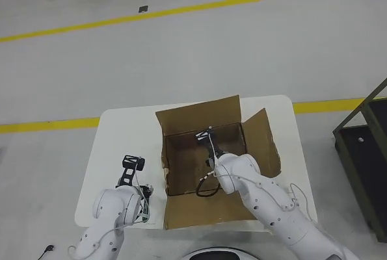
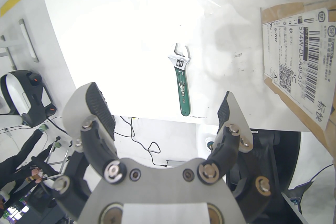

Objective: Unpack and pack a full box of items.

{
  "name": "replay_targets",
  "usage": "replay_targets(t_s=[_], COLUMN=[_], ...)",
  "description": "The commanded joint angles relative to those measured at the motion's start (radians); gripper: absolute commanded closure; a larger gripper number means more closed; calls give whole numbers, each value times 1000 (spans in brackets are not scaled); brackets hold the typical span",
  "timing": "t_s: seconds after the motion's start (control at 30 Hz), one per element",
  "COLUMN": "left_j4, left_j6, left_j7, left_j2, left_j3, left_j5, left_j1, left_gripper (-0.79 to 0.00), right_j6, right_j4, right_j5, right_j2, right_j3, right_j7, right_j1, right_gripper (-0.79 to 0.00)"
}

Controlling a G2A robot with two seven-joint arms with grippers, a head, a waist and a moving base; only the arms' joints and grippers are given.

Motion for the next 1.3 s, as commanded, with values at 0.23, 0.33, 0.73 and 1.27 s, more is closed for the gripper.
replay_targets(t_s=[0.23,0.33,0.73,1.27], left_j4=[0,0,0,0], left_j6=[0,0,0,0], left_j7=[0,0,0,0], left_j2=[0,0,0,0], left_j3=[0,0,0,0], left_j5=[0,0,0,0], left_j1=[0,0,0,0], left_gripper=[-785,-785,-785,-785], right_j6=[0,0,59,95], right_j4=[-1,-1,-26,99], right_j5=[0,0,-64,-182], right_j2=[0,0,-1,-73], right_j3=[0,0,30,-91], right_j7=[-1,-1,104,279], right_j1=[0,0,-18,69], right_gripper=[0,0,0,-160])
